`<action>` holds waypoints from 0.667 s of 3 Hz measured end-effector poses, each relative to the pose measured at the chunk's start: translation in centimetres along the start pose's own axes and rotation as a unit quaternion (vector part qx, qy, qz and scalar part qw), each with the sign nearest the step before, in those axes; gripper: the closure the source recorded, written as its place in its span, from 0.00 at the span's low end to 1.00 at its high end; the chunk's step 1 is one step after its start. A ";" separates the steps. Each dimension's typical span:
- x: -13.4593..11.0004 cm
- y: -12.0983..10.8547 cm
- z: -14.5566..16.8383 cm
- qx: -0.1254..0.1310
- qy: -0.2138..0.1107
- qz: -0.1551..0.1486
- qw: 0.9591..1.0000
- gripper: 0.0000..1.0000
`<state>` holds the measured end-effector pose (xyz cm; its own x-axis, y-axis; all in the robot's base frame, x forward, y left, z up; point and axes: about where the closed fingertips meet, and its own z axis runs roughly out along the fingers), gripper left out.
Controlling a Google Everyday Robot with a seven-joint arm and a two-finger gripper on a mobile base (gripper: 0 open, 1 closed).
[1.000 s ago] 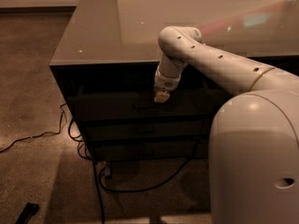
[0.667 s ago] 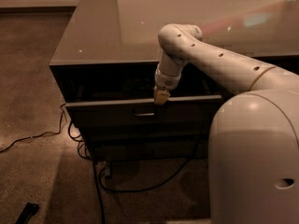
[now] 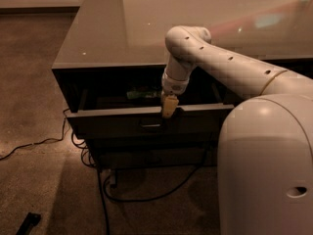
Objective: Open top drawer
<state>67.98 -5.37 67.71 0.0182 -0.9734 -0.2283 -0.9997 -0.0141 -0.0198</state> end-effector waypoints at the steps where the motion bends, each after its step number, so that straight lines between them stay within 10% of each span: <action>1: -1.4 -0.4 -0.9 0.018 0.007 -0.017 1.000 0.00; 2: -2.0 0.4 -1.8 0.031 0.013 -0.021 0.999 0.00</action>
Offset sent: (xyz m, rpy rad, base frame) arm -0.0174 0.0183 0.0362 -0.0425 -0.1070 0.0265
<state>67.55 -3.84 69.87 0.0591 -0.9780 -0.2000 -0.9950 -0.0417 -0.0903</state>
